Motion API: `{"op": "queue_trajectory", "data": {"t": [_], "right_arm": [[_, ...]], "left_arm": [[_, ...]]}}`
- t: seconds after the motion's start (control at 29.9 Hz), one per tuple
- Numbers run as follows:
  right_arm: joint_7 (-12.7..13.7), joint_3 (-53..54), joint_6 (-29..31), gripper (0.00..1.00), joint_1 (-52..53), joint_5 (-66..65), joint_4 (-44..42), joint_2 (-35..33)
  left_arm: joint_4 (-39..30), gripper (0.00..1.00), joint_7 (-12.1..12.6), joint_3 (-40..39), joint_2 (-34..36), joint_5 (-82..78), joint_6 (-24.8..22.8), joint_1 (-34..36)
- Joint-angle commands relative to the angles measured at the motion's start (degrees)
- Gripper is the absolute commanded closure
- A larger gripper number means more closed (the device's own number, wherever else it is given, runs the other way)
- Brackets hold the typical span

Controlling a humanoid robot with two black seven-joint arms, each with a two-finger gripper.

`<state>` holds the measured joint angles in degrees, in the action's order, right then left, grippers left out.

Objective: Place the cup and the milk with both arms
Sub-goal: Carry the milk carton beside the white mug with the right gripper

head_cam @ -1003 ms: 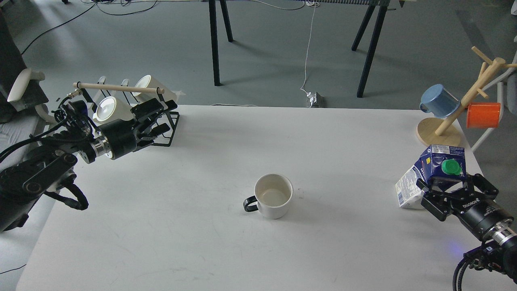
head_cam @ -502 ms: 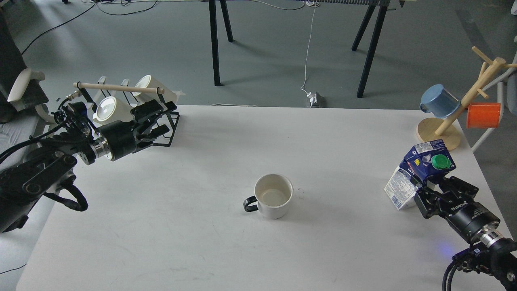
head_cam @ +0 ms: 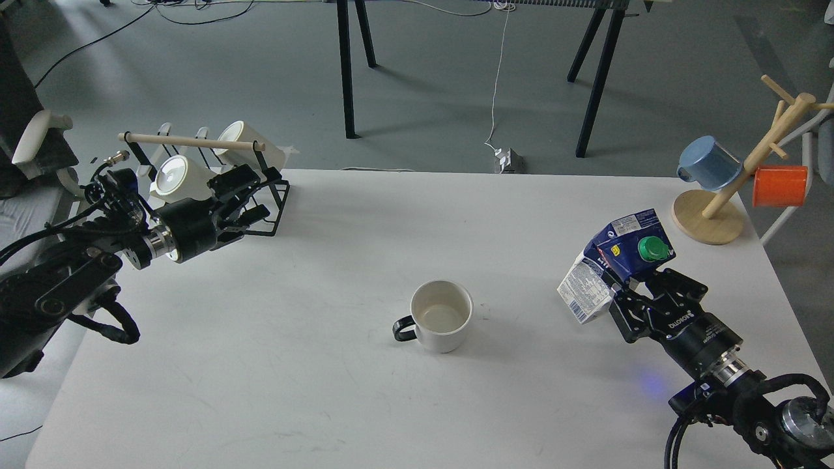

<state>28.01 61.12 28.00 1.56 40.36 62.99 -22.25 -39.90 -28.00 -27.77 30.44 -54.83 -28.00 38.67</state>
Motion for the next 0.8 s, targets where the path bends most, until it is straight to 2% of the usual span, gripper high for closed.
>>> {"op": "queue_trajectory", "data": {"t": [0.0, 0.27, 0.6, 0.64, 0.7, 0.77], "right_arm": [[0.0, -3.0, 0.0, 0.58, 1.8, -1.2, -0.2, 0.5], [0.0, -5.7, 0.0, 0.58, 5.0, -5.6, -2.7, 4.8], [0.0, -8.6, 0.0, 0.56, 6.6, -6.8, -4.3, 6.2], [0.0, -8.7, 0.0, 0.54, 6.6, -6.8, -4.2, 6.2], [0.0, -8.7, 0.0, 0.38, 6.5, -6.8, -4.2, 6.1], [0.0, -8.7, 0.0, 0.1, 6.3, -6.9, -3.8, 6.1]], "left_arm": [[0.0, 0.01, 0.0, 0.0, 0.1, 0.0, 0.0, 0.0], [0.0, 0.01, 0.0, 0.0, 0.0, 0.0, 0.0, -0.1], [0.0, 0.01, 0.0, 0.0, 0.1, 0.1, 0.0, -0.1], [0.0, 0.01, 0.0, 0.0, 0.0, 0.0, 0.0, -0.2], [0.0, 0.01, 0.0, 0.0, 0.1, 0.1, 0.0, -0.3], [0.0, 0.01, 0.0, 0.0, 0.1, 0.0, 0.0, -0.4]]}}
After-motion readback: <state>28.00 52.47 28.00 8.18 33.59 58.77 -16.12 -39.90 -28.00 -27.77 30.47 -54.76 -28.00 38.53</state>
